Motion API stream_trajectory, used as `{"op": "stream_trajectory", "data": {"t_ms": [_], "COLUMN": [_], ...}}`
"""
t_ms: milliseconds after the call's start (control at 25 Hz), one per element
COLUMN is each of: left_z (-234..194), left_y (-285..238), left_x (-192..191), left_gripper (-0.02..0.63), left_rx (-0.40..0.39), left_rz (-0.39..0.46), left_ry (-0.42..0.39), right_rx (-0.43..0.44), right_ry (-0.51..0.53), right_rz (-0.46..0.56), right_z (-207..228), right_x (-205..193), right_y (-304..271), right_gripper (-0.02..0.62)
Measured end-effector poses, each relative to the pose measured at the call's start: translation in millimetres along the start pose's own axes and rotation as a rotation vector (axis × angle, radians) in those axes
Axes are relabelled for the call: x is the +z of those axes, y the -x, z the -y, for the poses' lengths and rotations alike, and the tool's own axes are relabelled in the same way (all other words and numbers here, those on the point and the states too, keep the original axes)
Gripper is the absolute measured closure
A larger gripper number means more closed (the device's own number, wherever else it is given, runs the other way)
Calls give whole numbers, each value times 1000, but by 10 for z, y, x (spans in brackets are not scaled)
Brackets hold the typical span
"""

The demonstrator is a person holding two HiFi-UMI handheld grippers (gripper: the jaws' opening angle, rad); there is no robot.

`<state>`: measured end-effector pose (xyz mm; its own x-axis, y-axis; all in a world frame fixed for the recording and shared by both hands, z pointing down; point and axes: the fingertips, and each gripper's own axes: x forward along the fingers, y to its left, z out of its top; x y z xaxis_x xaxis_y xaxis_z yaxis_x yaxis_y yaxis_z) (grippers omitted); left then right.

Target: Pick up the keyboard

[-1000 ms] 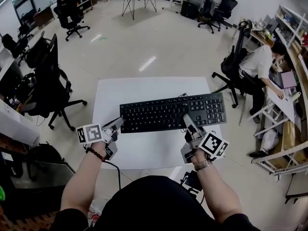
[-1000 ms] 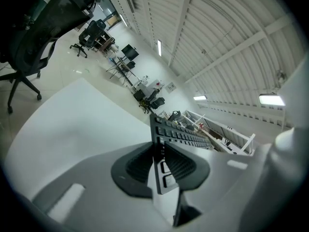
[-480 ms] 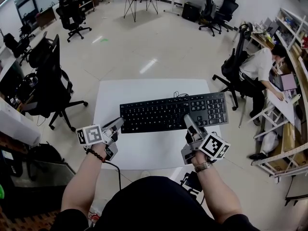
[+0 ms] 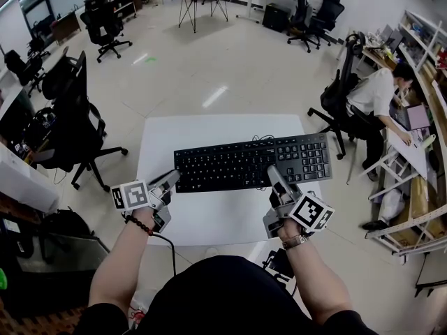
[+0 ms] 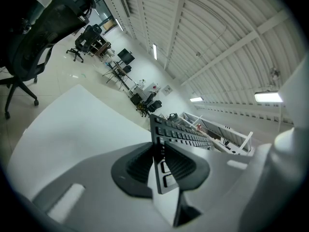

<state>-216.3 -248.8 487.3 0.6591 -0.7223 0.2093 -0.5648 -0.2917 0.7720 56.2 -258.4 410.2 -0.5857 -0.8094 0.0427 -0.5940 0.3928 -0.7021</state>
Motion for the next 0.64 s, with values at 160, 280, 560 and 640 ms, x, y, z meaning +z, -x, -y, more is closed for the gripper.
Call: {"op": "stream_trajectory", "data": {"t_ms": [160, 280, 560, 640], "left_z": [8, 10, -1, 9], "left_y": [17, 19, 23, 14], "left_x": [-9, -5, -2, -1], "left_gripper": [525, 525, 525, 525], "left_rx": [0, -1, -3, -3], "left_rz": [-2, -3, -3, -4], "left_ry": [0, -1, -1, -2], "right_rx": [-2, -2, -7, -1], "right_ry": [4, 6, 6, 10], "right_rz": [1, 2, 3, 5], "right_z": [-23, -30, -37, -47], "right_x": [-1, -1, -8, 7], "right_y": [19, 22, 24, 28], "right_gripper": [479, 479, 479, 479]}}
